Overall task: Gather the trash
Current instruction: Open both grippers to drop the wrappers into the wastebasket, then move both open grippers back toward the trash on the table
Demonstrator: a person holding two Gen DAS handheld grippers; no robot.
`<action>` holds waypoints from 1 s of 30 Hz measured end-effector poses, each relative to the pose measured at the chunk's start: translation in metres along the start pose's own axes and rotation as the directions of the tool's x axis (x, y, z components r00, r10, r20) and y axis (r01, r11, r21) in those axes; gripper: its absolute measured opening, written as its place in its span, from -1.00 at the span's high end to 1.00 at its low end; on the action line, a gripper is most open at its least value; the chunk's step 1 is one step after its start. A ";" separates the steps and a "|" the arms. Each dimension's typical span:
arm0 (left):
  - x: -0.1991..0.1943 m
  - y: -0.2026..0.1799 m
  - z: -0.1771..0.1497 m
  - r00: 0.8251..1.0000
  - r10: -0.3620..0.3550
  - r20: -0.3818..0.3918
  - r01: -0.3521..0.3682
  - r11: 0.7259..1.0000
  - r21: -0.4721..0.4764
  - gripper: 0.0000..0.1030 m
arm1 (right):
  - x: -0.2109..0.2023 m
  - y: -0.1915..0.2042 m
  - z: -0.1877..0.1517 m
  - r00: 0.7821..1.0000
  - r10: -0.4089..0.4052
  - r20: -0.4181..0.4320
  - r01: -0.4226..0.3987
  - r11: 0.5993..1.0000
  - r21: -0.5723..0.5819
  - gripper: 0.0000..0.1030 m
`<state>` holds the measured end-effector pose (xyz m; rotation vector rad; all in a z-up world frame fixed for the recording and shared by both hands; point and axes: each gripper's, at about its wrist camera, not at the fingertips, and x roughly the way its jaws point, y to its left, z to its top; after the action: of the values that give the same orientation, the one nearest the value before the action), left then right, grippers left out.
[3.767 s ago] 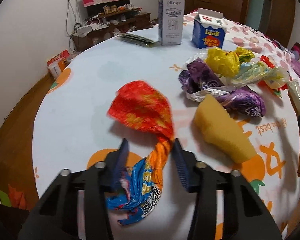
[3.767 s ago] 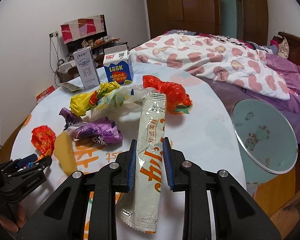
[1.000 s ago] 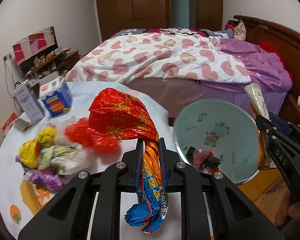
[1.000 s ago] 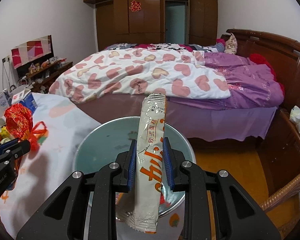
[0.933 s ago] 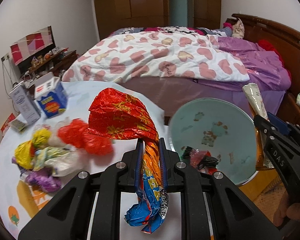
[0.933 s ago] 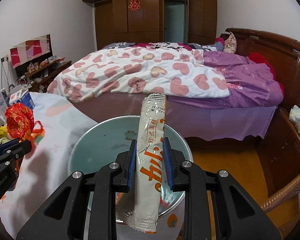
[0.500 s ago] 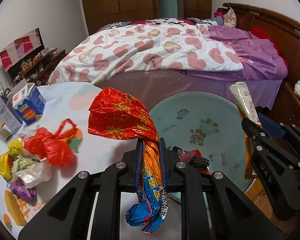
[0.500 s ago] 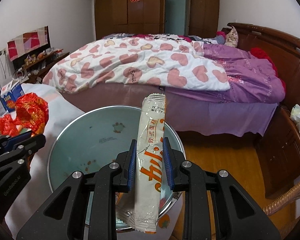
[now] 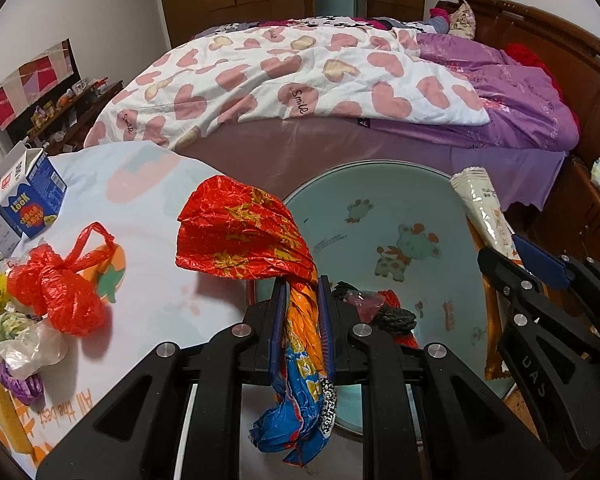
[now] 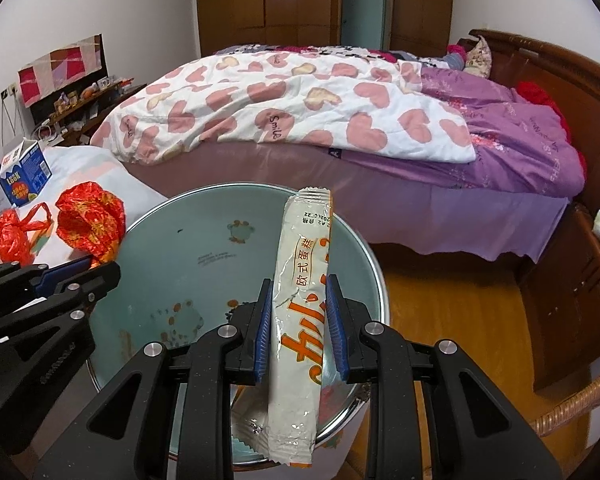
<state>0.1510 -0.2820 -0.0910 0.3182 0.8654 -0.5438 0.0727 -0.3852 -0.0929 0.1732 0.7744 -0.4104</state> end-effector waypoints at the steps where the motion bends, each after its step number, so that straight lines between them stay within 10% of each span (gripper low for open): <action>1: 0.000 0.000 0.000 1.000 -0.004 -0.001 0.004 1.000 -0.001 0.63 | 0.001 0.000 0.000 1.000 0.009 -0.008 -0.009 1.000 0.004 0.47; 3: 0.000 0.001 0.000 1.000 -0.018 -0.005 0.018 1.000 -0.009 0.56 | 0.000 -0.002 0.000 1.000 0.013 -0.008 -0.013 1.000 0.008 0.24; 5: -0.003 0.003 0.000 1.000 -0.016 0.002 0.016 1.000 -0.017 -0.15 | -0.005 -0.003 0.001 1.000 0.005 0.009 -0.005 1.000 0.013 0.06; 10: -0.027 0.015 -0.001 0.998 0.014 0.068 -0.011 0.999 -0.041 -0.85 | -0.023 -0.012 0.002 0.998 -0.015 0.054 0.012 0.998 0.055 -0.36; 18: -0.060 0.048 -0.006 0.990 0.032 0.139 -0.012 0.989 -0.146 -0.89 | -0.051 -0.006 -0.004 0.976 -0.074 0.205 0.058 0.995 0.084 -0.91; 30: -0.088 0.101 -0.027 0.988 0.109 0.105 -0.080 0.964 -0.255 -0.89 | -0.074 0.028 -0.002 0.979 0.027 0.203 -0.043 0.996 0.074 -0.91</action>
<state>0.1456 -0.1586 -0.0336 0.0947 0.7898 -0.3555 0.0361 -0.3372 -0.0420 0.2141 0.5551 -0.4183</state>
